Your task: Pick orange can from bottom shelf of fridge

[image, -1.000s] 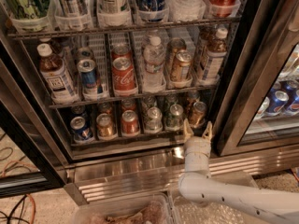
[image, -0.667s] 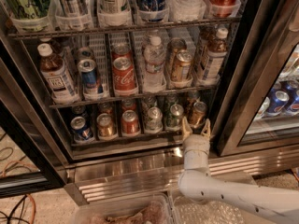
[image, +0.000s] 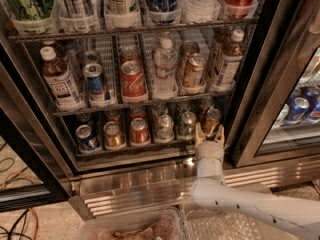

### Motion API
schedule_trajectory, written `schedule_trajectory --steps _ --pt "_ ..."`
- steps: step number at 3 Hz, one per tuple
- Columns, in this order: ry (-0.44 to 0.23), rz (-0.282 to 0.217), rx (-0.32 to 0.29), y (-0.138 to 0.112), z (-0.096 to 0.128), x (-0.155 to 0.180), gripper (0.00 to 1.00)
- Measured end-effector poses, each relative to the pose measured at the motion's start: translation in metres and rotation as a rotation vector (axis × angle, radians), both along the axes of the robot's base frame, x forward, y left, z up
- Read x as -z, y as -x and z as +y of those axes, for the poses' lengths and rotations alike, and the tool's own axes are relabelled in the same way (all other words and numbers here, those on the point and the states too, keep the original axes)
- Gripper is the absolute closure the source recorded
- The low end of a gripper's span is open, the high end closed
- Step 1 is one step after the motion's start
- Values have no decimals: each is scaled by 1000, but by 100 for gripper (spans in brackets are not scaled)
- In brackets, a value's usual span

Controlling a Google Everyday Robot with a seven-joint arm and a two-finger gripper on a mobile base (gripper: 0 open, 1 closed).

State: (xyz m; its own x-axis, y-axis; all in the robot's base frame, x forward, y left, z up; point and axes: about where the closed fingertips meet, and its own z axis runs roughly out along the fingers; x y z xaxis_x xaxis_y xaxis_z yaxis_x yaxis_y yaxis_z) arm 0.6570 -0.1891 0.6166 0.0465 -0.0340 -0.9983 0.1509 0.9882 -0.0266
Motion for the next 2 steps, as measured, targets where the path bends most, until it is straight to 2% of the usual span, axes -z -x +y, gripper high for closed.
schedule_trajectory --steps 2 --pt "-27 14 20 -10 -14 4 45"
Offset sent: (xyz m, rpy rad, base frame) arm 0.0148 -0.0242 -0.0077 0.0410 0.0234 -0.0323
